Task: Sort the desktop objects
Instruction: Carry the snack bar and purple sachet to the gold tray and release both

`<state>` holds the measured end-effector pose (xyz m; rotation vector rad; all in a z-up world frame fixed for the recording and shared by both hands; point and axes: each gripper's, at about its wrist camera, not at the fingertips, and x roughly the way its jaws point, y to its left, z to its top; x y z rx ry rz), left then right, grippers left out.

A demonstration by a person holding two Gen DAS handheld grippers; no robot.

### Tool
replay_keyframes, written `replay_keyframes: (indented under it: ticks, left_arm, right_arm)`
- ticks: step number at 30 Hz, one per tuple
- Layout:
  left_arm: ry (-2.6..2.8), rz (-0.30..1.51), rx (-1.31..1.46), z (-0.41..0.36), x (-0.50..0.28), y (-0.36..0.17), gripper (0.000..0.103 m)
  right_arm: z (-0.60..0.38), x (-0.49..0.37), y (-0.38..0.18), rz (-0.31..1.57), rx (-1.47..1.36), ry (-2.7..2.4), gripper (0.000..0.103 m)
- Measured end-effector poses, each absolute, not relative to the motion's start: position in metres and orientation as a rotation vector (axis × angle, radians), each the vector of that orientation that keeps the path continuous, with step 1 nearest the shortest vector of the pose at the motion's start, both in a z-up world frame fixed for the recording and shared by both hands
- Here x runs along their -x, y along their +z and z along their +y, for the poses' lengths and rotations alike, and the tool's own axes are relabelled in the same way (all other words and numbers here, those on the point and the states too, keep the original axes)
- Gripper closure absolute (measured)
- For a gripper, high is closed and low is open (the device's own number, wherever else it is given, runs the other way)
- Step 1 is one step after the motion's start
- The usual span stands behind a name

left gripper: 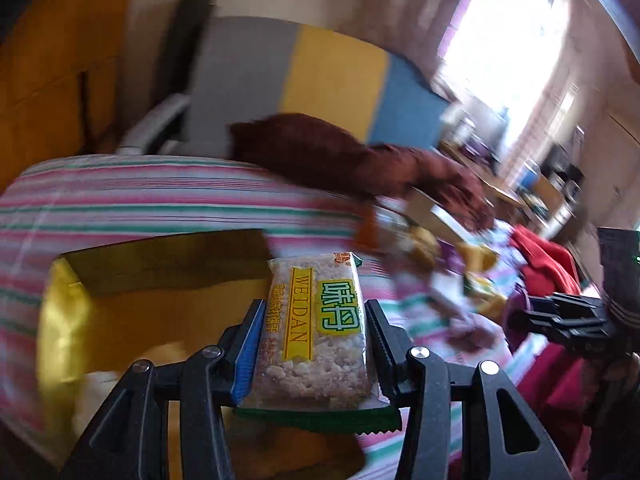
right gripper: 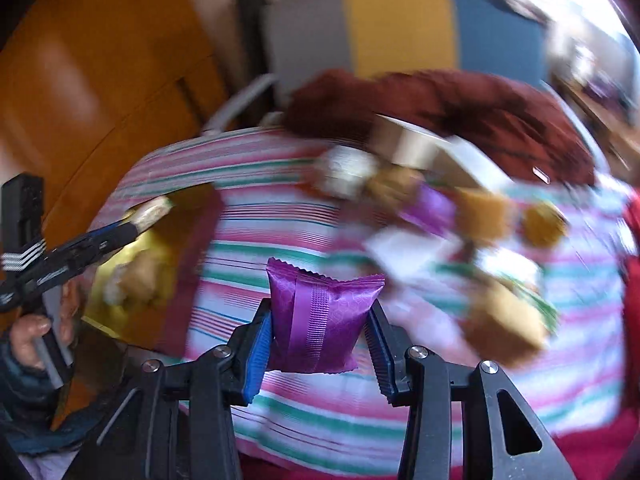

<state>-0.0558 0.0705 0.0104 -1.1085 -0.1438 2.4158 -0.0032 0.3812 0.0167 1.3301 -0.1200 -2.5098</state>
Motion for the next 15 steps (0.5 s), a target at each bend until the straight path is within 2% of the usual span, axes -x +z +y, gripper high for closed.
replay_keyframes:
  ticks: [6, 15]
  left_arm:
    - [2.573, -0.214, 1.198, -0.014, 0.071, -0.011, 0.054]
    - [2.636, -0.287, 1.335, -0.071, 0.098, -0.057, 0.054]
  right_arm:
    - [0.262, 0.032, 0.019, 0.051, -1.255, -2.315, 0.058]
    - [0.132, 0.082, -0.009, 0.163, -1.268, -2.174, 0.058]
